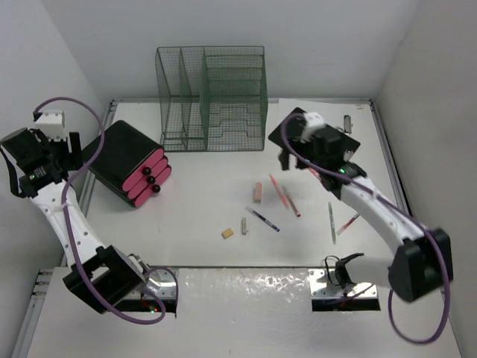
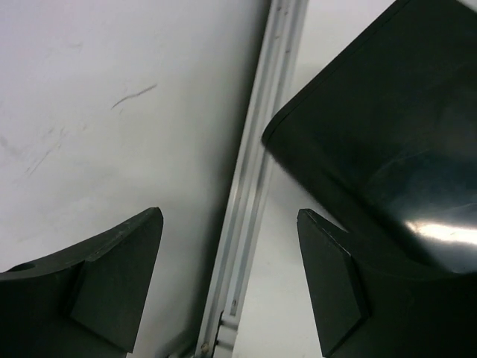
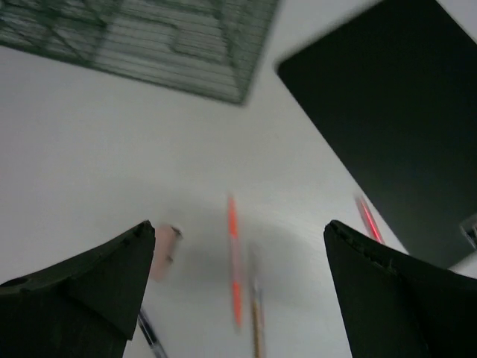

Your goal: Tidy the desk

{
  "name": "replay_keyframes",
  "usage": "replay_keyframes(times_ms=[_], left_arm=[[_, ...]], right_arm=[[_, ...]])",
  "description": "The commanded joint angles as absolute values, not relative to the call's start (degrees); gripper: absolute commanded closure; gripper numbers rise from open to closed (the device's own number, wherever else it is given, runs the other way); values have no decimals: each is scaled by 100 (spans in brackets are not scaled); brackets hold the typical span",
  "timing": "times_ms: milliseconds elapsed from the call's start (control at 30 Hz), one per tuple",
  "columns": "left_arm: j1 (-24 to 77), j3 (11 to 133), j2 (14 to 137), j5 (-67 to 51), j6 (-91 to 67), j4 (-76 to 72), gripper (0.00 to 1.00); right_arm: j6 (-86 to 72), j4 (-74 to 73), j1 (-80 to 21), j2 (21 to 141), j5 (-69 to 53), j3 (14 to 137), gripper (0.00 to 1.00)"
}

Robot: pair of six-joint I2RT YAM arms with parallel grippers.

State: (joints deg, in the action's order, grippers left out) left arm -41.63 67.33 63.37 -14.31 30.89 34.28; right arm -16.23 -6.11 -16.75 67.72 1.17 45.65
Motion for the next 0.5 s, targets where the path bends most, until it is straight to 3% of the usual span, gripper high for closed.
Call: replay_keyframes(times_ms=[0,33,200,267,333,467], left_arm=[[-4123,7057,6644,-2153,3041,3568,29],[-3992,7092,6714,-2110,3041,3603,29],[-3244,7189,7259,-1162,3111,3438,29],[-3006,7251,7443,-968,3138,3332,29],[-2971,7452,7689,-941,3094,3199,29],[-2979,7725,8111,-1028,2988,3182,29]], right_arm=[[-836,-624,-2836,7809,666,5866,9],[-704,-615,-3387,8022,946,6080,10],[-167,-238,-4752,9226,924,7388,52],[-158,165,-5000,9833,391,7750,54],[-324,386,-5255,10507,133,8435,45],[-624,667,-5528,11530,-158,9560,41]])
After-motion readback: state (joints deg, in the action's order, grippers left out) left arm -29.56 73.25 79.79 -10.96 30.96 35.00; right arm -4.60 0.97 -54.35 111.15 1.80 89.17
